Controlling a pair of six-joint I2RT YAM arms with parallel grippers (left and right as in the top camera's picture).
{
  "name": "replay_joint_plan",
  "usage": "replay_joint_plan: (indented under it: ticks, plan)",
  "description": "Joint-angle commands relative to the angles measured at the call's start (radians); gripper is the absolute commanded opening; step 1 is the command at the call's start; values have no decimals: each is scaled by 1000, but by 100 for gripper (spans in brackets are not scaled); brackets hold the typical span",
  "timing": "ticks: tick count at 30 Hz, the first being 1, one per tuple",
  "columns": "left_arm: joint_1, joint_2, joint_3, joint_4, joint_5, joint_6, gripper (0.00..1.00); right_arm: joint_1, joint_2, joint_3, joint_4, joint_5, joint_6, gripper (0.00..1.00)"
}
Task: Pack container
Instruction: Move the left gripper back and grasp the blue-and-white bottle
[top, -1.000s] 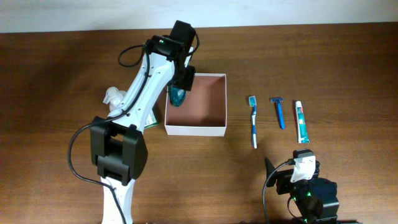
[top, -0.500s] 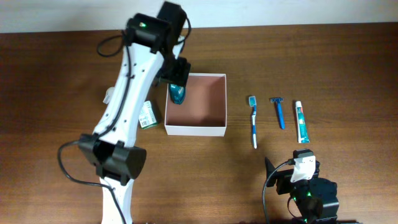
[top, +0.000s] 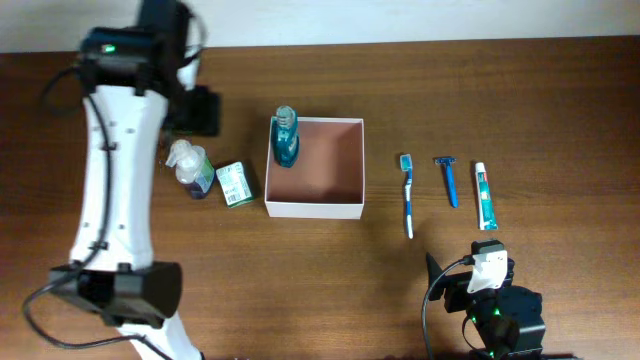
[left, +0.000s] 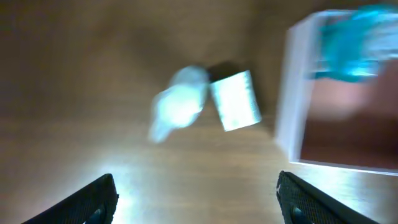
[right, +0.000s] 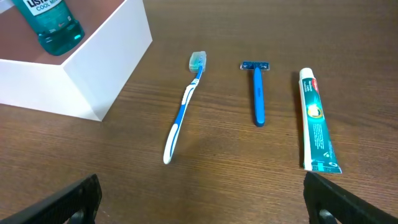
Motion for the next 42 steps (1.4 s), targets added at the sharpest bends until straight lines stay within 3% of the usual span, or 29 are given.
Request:
replay_joint_plan:
  ticks: [1, 4, 13, 21, 25, 30, 33, 42]
  plan:
    - [75, 11, -160, 52, 16, 50, 83, -8, -8, -6, 2, -6, -3, 99]
    - [119, 11, -287, 138, 125, 124, 79, -8, -9, -6, 2, -6, -3, 99]
    - [138, 11, -547, 396, 126, 194, 79, -8, -8, -6, 2, -6, -3, 99]
    - [138, 13, -677, 536, 127, 204, 78, -8, -8, -6, 2, -6, -3, 99]
    - [138, 13, -694, 564, 124, 204, 66, -8, -8, -6, 2, -6, -3, 99]
    - [138, 10, -692, 559, 126, 204, 39, -8, -8, -6, 2, -6, -3, 99]
    - [138, 3, -691, 552, 127, 204, 29, -8, -8, -6, 2, -6, -3, 99]
    - [138, -116, -613, 455, 152, 199, 21, -8, -8, -6, 2, -6, -3, 99]
